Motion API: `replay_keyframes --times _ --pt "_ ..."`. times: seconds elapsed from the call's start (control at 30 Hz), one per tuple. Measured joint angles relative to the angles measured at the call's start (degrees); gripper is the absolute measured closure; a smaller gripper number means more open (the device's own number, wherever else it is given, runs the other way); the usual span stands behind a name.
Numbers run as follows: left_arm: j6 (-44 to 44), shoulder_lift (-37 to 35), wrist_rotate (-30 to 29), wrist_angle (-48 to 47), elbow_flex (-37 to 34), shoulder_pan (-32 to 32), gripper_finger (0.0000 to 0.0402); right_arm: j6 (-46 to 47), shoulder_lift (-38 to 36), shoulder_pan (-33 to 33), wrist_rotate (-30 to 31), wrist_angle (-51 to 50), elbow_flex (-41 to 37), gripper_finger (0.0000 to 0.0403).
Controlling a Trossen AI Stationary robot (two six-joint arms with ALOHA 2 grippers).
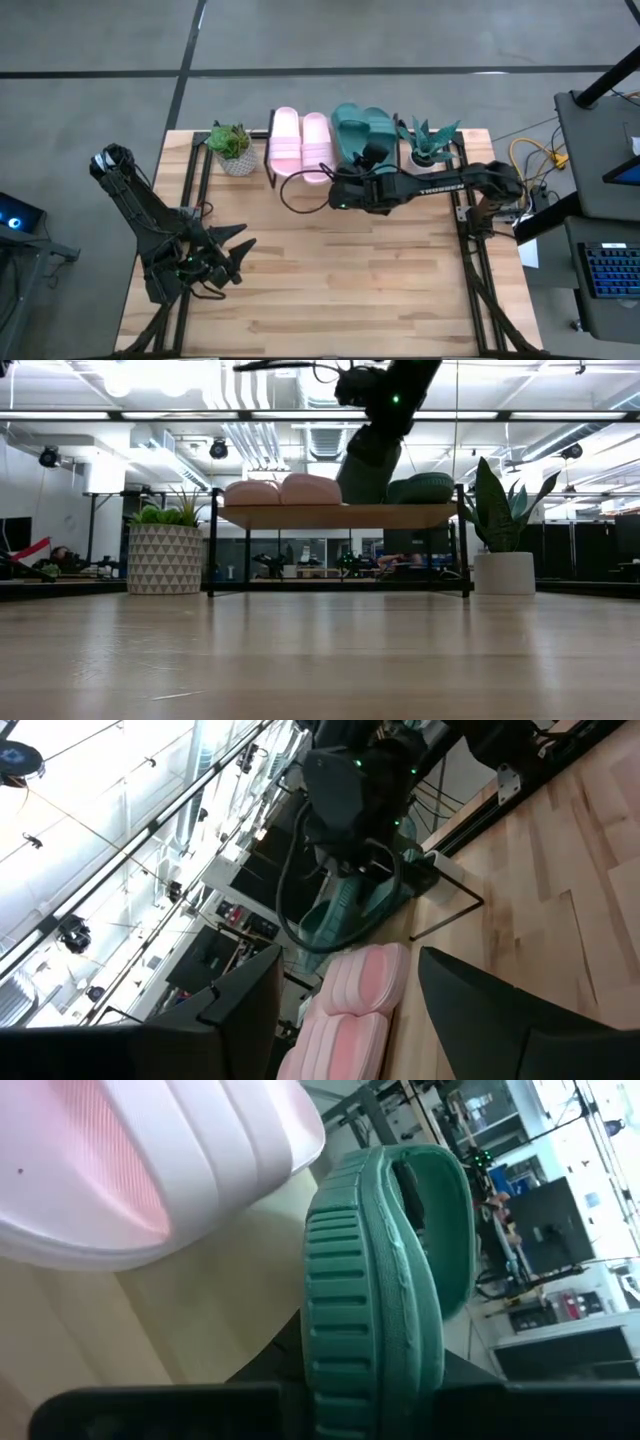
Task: Pick and place slides into the shelf
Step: Put the green slipper on the shelf
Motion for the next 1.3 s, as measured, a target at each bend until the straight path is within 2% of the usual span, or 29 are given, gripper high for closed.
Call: replay_keyframes --times 0.3,0.8,0.93,1.1,1.2,1.3 --pt "0.0 0.0 0.0 0.0 0.0 0.0 0.0183 -4.5 3.6 -0.1 -1.4 -0.8 -0.2 0.0354" --pt "0.0 0.0 0.0 0.0 0.0 0.0 0.0183 -4.0 5.6 -0.3 -10.7 -7.4 3.0 0.0350" --pt "0.0 0.0 0.0 0.0 0.0 0.0 0.0183 -3.6 5.6 -0.3 -13.0 -8.2 4.3 0.0297" --pt "0.0 0.0 0.0 0.0 0.0 0.0 0.0183 -2.0 5.6 -0.4 -20.7 -10.7 6.8 0.0226" --pt "0.0 0.0 0.0 0.0 0.0 0.0 0.0183 -1.1 5.6 -0.5 -25.7 -12.9 8.1 0.0196" --pt "0.0 0.0 0.0 0.0 0.0 0.0 0.0183 -1.0 5.6 -0.4 -27.2 -14.6 9.0 0.0174"
